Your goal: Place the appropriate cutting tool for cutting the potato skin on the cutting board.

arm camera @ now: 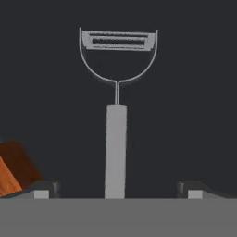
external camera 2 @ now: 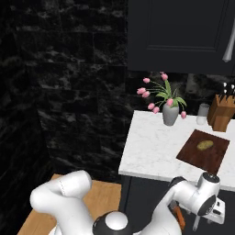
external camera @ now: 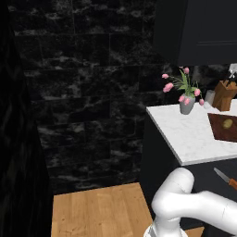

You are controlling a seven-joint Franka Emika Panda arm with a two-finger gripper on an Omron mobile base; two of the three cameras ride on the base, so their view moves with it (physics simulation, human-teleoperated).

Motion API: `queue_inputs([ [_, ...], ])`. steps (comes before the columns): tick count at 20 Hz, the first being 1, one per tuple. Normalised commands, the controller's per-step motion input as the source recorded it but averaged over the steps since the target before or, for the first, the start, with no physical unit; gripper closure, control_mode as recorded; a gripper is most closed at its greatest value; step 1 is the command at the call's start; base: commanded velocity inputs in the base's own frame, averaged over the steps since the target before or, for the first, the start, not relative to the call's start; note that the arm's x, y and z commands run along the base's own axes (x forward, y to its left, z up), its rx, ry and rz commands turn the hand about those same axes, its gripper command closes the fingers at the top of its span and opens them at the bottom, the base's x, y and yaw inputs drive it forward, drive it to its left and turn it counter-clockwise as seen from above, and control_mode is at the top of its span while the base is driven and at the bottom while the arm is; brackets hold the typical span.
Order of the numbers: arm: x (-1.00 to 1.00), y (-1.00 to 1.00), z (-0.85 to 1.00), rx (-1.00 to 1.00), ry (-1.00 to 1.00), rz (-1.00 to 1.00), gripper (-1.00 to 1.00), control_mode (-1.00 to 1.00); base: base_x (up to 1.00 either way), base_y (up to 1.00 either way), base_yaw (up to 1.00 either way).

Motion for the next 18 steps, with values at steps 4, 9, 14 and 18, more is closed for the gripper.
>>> queue_inputs([
  [4, 0.0, 0.06, -0.47, 0.0, 0.0, -0.06, -1.0, -1.0, 0.0, 0.0, 0.0],
  [9, 0.0, 0.05, -0.45, 0.0, 0.0, -0.04, -1.0, -1.0, 0.0, 0.0, 0.0],
  [14, 0.0, 0.0, -0.56, 0.0, 0.0, -0.01, -1.0, -1.0, 0.0, 0.0, 0.0],
  [18, -0.5, 0.0, -0.64, -0.01, 0.0, 0.0, 1.0, -1.0, 0.0, 0.0, 0.0],
])
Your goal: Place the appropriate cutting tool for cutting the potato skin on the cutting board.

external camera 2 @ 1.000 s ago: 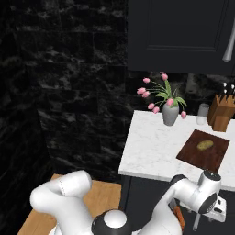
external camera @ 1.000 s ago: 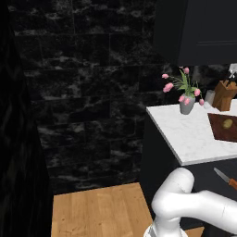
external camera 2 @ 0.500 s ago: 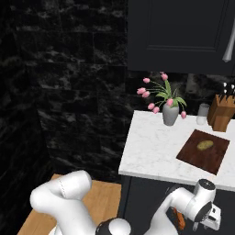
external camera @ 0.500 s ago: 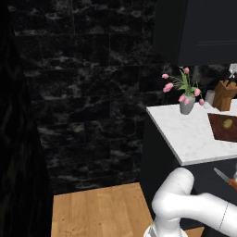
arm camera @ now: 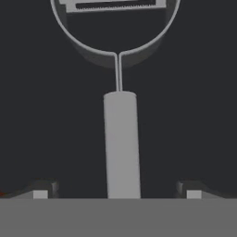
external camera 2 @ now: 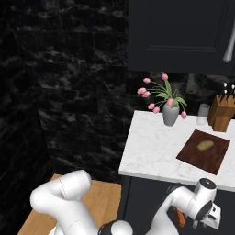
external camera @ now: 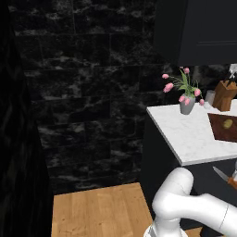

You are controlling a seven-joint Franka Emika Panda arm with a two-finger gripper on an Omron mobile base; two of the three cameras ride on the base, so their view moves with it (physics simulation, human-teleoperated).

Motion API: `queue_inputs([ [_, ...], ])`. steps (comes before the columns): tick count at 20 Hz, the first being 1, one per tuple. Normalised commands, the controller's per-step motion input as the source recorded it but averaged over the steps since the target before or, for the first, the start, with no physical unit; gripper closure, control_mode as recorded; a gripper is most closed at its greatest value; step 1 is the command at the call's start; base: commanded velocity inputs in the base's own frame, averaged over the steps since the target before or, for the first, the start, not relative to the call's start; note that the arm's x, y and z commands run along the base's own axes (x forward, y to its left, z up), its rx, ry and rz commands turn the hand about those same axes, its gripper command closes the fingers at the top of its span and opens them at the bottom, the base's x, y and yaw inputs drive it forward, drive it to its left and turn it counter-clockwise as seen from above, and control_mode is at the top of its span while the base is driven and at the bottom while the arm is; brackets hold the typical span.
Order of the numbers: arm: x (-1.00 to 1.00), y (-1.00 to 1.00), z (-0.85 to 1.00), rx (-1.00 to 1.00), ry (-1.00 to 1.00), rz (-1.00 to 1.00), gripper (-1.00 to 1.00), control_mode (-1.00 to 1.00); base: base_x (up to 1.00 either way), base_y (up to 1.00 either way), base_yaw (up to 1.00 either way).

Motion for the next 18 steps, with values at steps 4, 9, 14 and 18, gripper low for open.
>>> queue_inputs([
  [4, -0.69, 0.01, -0.7, -0.03, 0.0, -0.02, 1.0, -1.0, 0.0, 0.0, 0.0],
  [9, -0.23, 0.01, -0.23, -0.01, 0.0, -0.03, 1.0, -1.0, 0.0, 0.0, 0.0],
  [14, -0.16, 0.22, 0.15, -0.01, 0.0, 0.0, 1.0, -1.0, 0.0, 0.0, 0.0],
  [18, -0.22, 0.06, 0.7, -0.02, 0.03, 0.02, 1.0, -1.0, 0.0, 0.0, 0.0],
])
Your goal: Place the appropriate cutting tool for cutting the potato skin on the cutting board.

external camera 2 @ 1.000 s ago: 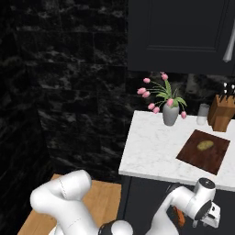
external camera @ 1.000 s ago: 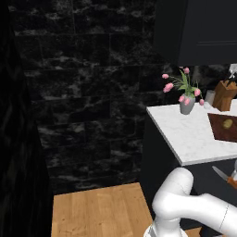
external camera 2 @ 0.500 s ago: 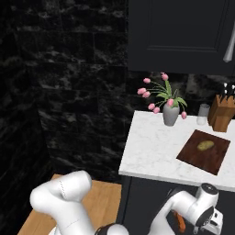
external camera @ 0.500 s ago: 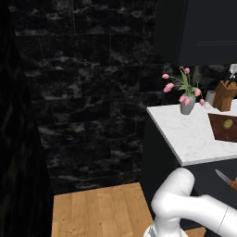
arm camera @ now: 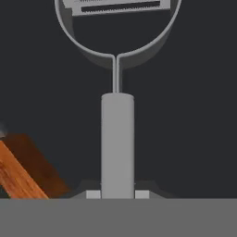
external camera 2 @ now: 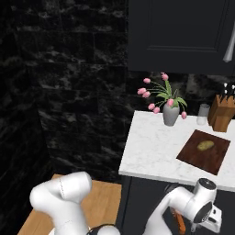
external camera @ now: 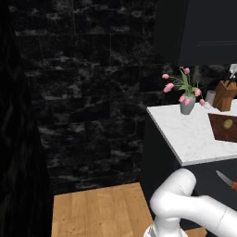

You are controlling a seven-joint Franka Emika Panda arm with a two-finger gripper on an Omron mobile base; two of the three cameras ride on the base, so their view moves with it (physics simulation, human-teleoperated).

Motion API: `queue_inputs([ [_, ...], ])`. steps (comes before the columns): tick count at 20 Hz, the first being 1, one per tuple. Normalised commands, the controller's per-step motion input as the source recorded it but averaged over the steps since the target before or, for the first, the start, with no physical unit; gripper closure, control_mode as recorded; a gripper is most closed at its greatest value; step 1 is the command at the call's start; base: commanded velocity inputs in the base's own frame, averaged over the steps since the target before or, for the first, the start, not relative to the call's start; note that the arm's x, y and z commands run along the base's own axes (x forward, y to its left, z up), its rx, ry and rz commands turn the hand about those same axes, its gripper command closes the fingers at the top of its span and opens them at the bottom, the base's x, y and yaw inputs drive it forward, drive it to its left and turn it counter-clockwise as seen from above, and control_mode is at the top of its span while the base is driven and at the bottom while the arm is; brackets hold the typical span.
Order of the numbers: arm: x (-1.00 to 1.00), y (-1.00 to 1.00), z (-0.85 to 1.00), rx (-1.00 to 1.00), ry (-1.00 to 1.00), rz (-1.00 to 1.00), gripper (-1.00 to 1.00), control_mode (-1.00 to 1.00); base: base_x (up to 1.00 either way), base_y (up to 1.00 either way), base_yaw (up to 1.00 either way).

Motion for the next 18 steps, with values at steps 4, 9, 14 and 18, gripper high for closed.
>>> queue_inputs([
  [4, -0.68, 0.01, 1.0, 0.0, 0.01, 0.02, 1.0, -1.0, 0.0, 0.0, 0.0],
  [9, -0.75, 0.11, 1.0, 0.0, 0.01, 0.0, 1.0, -1.0, 0.0, 0.0, 0.0],
  [14, -0.09, 0.07, 1.0, 0.0, 0.0, 0.0, 1.0, -1.0, 0.0, 0.0, 0.0],
  [18, 0.29, 0.03, 0.98, -0.03, -0.05, -0.03, 1.0, -1.0, 0.0, 0.0, 0.0],
])
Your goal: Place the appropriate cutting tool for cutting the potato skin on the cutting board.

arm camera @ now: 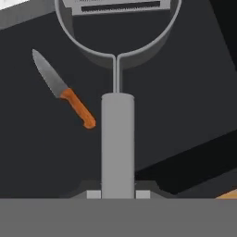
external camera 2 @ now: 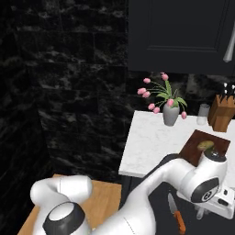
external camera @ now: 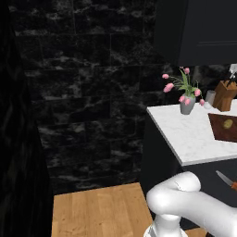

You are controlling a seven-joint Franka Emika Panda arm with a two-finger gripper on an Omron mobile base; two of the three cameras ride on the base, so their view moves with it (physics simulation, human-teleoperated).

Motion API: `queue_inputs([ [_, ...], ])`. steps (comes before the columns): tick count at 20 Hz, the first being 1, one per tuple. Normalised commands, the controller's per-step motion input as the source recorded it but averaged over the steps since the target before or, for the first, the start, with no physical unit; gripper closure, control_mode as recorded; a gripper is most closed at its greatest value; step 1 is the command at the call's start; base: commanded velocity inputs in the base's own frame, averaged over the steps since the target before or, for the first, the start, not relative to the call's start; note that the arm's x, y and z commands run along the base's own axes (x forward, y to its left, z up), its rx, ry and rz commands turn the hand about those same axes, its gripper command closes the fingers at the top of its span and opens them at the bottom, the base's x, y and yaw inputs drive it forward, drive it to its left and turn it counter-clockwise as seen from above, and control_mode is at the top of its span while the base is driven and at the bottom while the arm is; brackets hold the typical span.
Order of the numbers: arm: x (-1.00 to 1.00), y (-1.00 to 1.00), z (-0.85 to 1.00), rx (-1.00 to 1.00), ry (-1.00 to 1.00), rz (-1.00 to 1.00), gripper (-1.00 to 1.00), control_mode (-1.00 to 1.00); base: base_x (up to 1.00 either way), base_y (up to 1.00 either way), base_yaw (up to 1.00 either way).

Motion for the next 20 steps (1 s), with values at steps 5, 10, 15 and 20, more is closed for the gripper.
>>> queue_inputs([
  [5, 1.0, 0.0, 0.6, 0.0, 0.01, -0.11, 1.0, -1.0, 0.0, 0.0, 0.0],
  [10, 1.0, -0.08, 0.25, 0.0, 0.02, -0.13, 1.0, -1.0, 0.0, 0.0, 0.0],
  [15, 0.76, -0.39, 0.04, 0.0, 0.01, -0.15, 1.0, -1.0, 0.0, 0.0, 0.0],
  [20, 0.79, -0.03, -0.14, 0.0, 0.0, -0.14, 1.0, -1.0, 0.0, 0.0, 0.0],
])
